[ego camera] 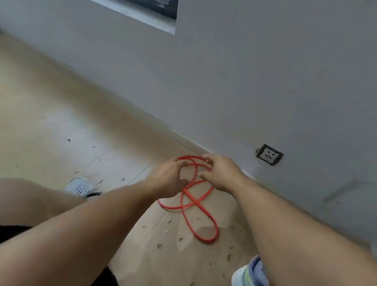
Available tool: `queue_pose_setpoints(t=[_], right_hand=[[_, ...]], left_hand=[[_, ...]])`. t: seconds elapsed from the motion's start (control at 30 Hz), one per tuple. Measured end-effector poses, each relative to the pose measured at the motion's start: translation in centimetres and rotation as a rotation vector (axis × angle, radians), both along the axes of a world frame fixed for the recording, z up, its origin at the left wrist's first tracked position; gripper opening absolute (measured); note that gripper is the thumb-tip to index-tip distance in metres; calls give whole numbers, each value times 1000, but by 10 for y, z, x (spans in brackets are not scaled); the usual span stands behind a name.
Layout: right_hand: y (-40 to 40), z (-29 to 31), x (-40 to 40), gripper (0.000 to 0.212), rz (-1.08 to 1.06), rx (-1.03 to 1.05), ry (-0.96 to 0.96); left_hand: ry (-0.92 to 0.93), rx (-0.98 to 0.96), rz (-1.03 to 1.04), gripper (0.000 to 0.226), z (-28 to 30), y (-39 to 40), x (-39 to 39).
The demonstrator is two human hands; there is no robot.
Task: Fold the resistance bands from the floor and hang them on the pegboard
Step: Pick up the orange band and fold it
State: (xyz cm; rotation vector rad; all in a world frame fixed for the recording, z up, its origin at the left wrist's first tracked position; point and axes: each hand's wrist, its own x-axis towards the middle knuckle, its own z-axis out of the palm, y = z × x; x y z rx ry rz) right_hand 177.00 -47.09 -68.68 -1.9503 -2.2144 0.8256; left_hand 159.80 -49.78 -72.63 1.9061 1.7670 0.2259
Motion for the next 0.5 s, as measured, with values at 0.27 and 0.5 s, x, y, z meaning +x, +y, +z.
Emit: queue_pose_setpoints(t=[0.27,0.5], right_hand=[[-1,-148,-24,49,-53,-201,22],[13,-228,-29,86,142,-254,-122]], left_hand=[[-59,-284,176,64,-124,-24,-7],[-15,-500,169,73,-182,-37,-6]])
